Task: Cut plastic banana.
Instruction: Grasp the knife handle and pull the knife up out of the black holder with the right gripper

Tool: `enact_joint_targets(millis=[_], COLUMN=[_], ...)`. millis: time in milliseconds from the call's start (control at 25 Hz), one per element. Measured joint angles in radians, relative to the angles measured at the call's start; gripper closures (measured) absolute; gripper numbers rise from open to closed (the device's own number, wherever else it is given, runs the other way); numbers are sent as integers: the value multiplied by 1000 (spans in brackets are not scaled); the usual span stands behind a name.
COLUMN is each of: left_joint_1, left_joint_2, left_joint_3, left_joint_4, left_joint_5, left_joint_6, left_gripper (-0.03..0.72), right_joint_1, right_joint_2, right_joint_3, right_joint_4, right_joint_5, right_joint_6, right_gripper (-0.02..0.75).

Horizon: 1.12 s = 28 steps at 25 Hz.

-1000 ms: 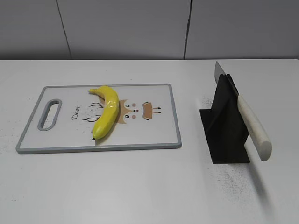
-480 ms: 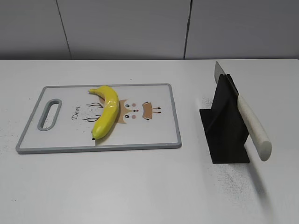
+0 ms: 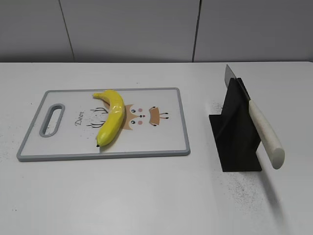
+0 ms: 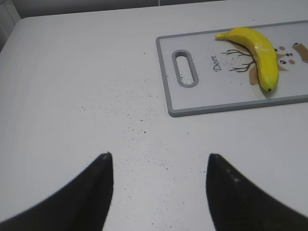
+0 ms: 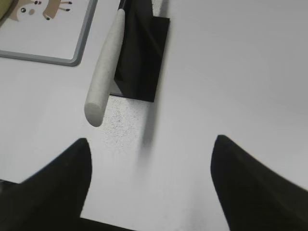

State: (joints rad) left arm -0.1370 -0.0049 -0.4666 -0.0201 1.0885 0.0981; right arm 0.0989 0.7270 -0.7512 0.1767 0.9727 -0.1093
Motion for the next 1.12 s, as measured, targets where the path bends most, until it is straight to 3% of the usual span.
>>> enact_joint_targets(millis=[280,600,1120], left_joint_1=[0,0,0], left_joint_2=[0,0,0], left_joint_3=[0,0,0], left_joint_4=[0,-1,-1], left_joint_5=[0,0,0], left_joint_6=[0,0,0], left_gripper=[115,115,115], right_joint_1=[38,254,267], right_joint_2=[242,509,778], right_joint_3=[-115,-231,-250], right_joint_4=[48,-14,-55], right_joint_5=[21,32,-25], right_joint_6=[55,163,266], right_gripper=[158,158,213])
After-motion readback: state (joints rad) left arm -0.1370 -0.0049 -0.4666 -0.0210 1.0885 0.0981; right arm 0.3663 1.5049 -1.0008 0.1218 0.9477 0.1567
